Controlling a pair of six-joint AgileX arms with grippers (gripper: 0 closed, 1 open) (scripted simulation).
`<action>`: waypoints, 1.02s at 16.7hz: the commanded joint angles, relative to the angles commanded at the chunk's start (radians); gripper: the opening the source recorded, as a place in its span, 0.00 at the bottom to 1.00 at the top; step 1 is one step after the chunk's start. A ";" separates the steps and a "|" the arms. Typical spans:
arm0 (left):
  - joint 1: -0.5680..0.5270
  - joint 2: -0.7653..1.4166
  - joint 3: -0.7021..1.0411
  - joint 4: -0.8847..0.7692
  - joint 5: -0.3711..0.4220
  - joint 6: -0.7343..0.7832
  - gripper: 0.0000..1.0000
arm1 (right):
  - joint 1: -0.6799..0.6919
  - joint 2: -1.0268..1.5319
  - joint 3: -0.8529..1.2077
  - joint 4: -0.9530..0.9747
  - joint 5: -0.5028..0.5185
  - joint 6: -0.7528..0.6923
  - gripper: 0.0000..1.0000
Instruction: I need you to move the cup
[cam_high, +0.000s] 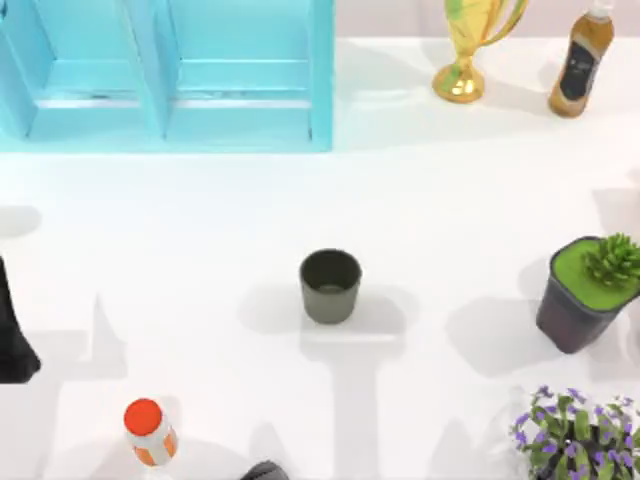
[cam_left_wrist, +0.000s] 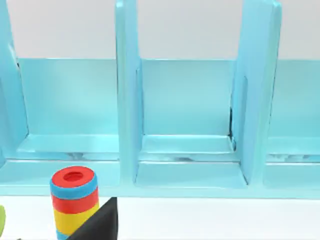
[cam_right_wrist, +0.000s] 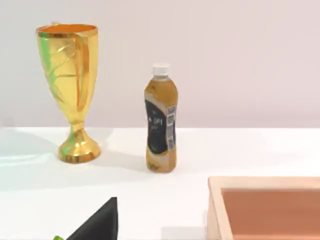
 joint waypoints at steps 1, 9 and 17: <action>0.000 0.000 0.000 0.000 0.000 0.000 1.00 | 0.000 0.000 0.000 0.000 0.000 0.000 1.00; -0.082 0.262 0.259 -0.172 0.000 -0.084 1.00 | 0.000 0.000 0.000 0.000 0.000 0.000 1.00; -0.301 0.963 0.942 -0.627 -0.002 -0.299 1.00 | 0.000 0.000 0.000 0.000 0.000 0.000 1.00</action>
